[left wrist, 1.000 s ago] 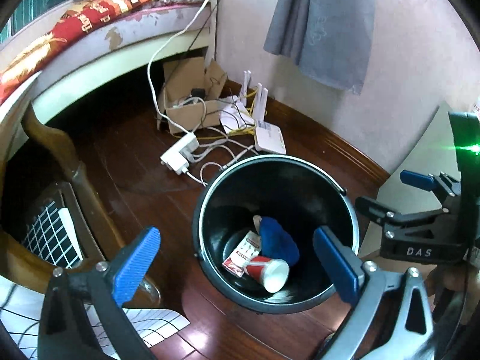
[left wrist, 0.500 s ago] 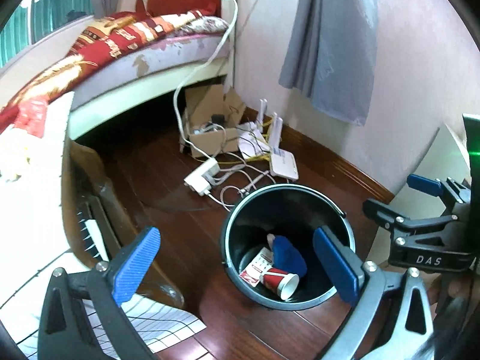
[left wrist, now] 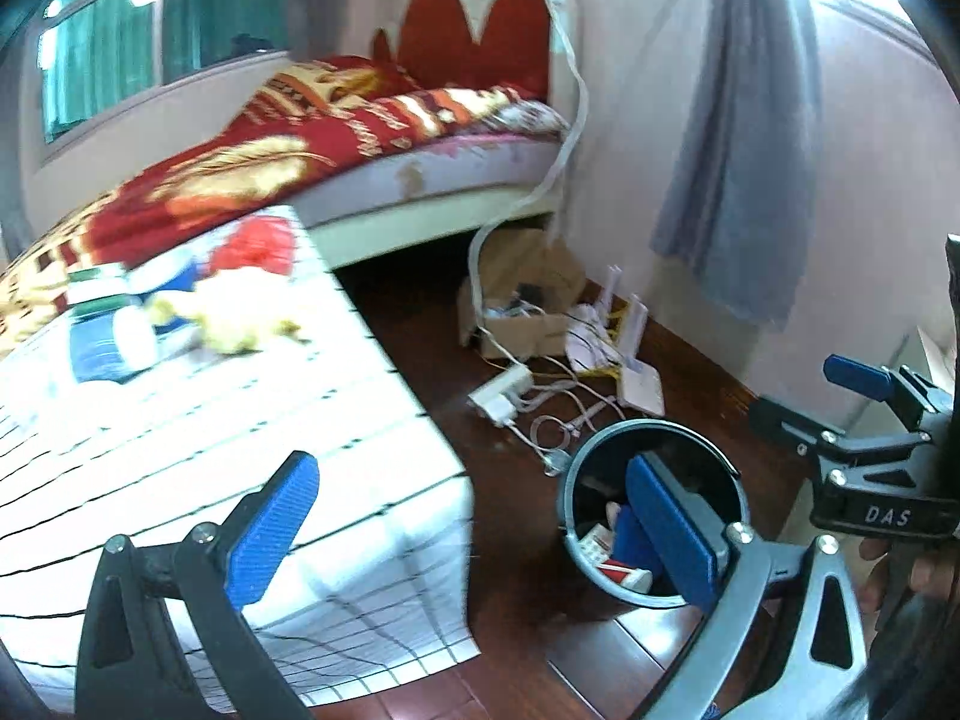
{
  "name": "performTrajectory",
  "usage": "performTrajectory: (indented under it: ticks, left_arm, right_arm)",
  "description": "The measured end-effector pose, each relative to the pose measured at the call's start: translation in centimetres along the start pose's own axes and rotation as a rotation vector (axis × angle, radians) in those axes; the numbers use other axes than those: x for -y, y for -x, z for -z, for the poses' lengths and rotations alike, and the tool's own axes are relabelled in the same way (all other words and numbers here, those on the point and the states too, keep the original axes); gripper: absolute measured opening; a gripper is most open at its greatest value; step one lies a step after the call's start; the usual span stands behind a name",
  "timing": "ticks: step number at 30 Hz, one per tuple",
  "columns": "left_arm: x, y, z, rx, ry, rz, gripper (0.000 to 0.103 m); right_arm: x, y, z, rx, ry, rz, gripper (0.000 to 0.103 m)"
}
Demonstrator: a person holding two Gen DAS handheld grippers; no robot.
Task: Collect trash
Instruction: 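Move both open tools back toward the remaining trash on the bed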
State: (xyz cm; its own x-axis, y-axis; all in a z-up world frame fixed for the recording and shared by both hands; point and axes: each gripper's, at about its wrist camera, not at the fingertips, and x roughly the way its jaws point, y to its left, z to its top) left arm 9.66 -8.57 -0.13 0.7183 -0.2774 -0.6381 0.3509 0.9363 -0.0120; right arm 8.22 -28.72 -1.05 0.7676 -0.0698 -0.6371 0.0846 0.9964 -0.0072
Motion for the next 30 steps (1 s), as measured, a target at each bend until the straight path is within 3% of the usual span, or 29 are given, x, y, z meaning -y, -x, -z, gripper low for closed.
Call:
performTrajectory:
  ticks: [12, 18, 30]
  left_arm:
    - [-10.7, 4.1, 1.0, 0.068, 0.149, -0.190, 0.103]
    - [-15.6, 5.1, 2.2, 0.066, 0.221, -0.265, 0.103]
    - [-20.6, 6.4, 3.9, 0.057, 0.279, -0.341, 0.103]
  right_arm:
    - [-11.4, 0.4, -3.1, 0.090, 0.157, -0.181, 0.103]
    - [-16.5, -0.2, -4.3, 0.082, 0.237, -0.213, 0.103]
    - [-22.5, -1.4, -5.3, 0.060, 0.303, -0.308, 0.103]
